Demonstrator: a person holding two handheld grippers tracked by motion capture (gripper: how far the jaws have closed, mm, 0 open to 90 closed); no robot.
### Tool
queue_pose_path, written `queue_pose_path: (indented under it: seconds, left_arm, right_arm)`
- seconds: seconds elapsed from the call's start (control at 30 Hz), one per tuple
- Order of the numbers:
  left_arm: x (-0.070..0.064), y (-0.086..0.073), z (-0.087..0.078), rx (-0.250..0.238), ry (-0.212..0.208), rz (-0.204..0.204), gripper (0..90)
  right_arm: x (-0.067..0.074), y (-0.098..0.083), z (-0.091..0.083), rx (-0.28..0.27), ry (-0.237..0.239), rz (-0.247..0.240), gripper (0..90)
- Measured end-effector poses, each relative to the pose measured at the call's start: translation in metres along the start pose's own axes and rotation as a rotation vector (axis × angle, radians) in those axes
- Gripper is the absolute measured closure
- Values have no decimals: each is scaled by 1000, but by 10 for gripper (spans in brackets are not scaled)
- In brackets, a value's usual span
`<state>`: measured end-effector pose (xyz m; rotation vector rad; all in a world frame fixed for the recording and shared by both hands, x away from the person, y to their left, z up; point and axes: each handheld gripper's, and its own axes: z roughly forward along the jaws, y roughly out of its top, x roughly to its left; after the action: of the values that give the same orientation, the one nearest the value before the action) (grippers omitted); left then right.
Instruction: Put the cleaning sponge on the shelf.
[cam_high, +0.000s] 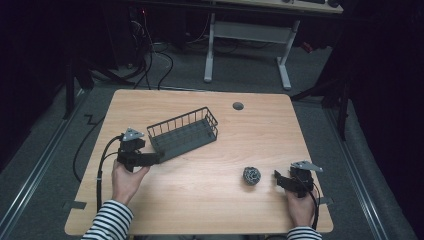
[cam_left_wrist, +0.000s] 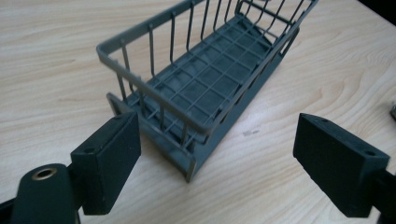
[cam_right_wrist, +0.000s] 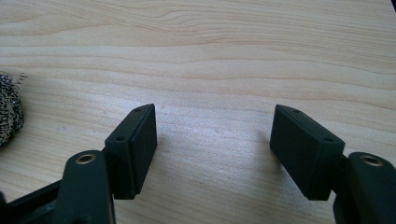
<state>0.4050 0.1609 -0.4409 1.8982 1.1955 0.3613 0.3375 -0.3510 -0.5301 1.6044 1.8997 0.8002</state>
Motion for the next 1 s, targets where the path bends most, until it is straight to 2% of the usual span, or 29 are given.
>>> queue_pose_path:
  seconds: [0.07, 0.17, 0.33, 0.4, 0.47, 0.53, 0.63, 0.7, 0.9, 1.0]
  left_arm:
    - [2, 5, 3, -5, 4, -24, 154]
    - [4, 11, 6, -11, 20, -38, 153]
    - [7, 20, 15, 12, 69, -41, 152]
    - [9, 21, 18, 16, 72, -50, 152]
    - [11, 23, 23, 31, 97, -47, 152]
    - [13, 24, 27, 37, 103, -51, 152]
    - [15, 25, 33, 58, 125, -69, 155]
    - [17, 26, 37, 58, 124, -90, 157]
    - [18, 25, 42, 64, 145, -98, 178]
    - [21, 24, 45, 75, 170, -104, 198]
  right_arm:
    - [0, 0, 0, -2, 2, 1, 320]
    - [0, 0, 0, -1, 2, 1, 320]
    - [0, 0, 0, 1, 1, 0, 319]
    - [0, 0, 0, 1, 1, 0, 319]
    - [0, 0, 0, 2, 0, -1, 319]
    - [0, 0, 0, 1, 1, -1, 319]
    - [0, 0, 0, 2, 0, -1, 318]
    - [0, 0, 0, 2, 0, -4, 318]
    - [1, 0, 0, 1, 1, -5, 318]
    - [1, 0, 0, 1, 0, -5, 318]
